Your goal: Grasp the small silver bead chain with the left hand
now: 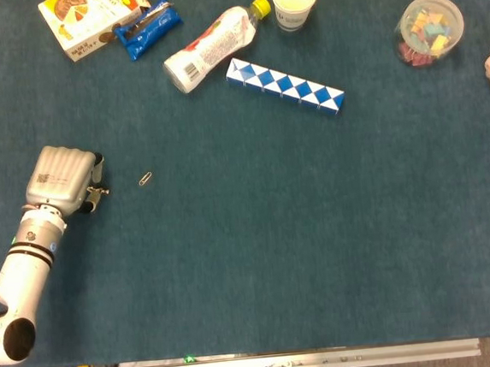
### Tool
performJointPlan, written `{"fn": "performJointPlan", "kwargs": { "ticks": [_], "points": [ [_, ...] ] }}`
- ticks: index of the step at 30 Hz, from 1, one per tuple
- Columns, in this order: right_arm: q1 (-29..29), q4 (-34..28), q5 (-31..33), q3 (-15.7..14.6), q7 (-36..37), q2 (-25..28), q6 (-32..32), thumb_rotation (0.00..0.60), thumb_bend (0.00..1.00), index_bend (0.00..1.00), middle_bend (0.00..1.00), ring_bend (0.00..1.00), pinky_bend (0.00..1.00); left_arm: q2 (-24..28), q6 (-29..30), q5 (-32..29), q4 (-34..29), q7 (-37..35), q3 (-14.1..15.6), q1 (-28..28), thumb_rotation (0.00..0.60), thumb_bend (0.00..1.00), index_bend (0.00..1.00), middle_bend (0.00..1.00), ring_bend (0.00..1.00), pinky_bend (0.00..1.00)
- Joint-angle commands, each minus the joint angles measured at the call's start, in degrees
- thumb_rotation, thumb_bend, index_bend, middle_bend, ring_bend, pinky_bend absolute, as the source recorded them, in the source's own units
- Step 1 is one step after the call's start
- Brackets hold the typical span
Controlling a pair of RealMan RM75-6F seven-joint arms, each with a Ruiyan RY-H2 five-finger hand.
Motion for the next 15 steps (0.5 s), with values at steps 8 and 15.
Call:
{"fn": "performJointPlan", "kwargs": {
  "ticks": [8, 15],
  "points": [
    [-0.5, 1.2, 0.3, 0.0, 1.4, -0.1, 0.4, 0.600, 0.33, 0.52, 0.54, 0.44, 0.49, -0.4, 0.4, -3.2, -1.1, 2.8, 0.7, -1.0, 0.600, 0.31, 0.49, 1.00, 1.00, 1.00],
    [-0.7, 1.4, 0.1, -0.1, 1.6, -0.1, 0.8, 0.600, 0.33, 0.52, 0.54, 0.44, 0.49, -0.6, 0.8, -4.4, -1.5, 3.5, 1.1, -1.5, 0.600, 0.31, 0.50, 1.00, 1.00, 1.00]
  ]
}}
